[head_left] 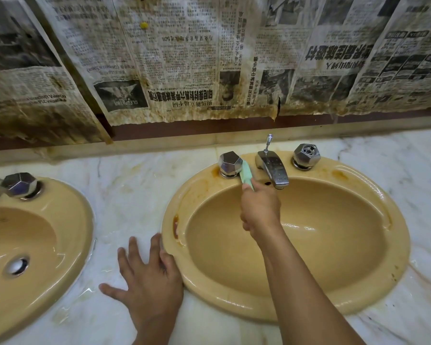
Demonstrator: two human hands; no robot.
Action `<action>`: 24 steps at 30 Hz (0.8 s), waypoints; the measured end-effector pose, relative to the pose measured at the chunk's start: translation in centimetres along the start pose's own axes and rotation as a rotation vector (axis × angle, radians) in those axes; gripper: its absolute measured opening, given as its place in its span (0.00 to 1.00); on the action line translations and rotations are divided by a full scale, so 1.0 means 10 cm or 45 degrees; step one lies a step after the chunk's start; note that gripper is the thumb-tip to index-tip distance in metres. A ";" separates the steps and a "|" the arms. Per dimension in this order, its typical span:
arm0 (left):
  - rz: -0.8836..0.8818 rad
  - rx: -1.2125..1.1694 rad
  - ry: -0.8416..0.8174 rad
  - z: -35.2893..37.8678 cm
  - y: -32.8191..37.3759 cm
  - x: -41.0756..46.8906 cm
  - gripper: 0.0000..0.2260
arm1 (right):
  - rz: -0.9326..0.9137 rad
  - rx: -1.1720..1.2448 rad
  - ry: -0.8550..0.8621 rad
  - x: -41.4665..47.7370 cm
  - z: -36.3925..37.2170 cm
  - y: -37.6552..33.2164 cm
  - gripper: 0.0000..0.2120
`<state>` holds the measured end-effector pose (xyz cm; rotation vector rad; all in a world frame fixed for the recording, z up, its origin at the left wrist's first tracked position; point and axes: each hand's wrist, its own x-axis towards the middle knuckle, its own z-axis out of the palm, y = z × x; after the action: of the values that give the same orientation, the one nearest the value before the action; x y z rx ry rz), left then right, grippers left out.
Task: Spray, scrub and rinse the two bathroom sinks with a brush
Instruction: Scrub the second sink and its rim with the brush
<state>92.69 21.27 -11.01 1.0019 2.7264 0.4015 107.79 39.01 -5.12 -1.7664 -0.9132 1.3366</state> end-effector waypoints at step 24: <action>0.001 -0.015 -0.009 -0.02 0.01 0.01 0.23 | -0.209 -0.425 0.111 0.18 0.25 -0.34 0.16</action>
<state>92.62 21.42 -10.78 1.0001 2.7145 0.4131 105.34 42.59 -3.46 -1.9310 -1.2594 1.0394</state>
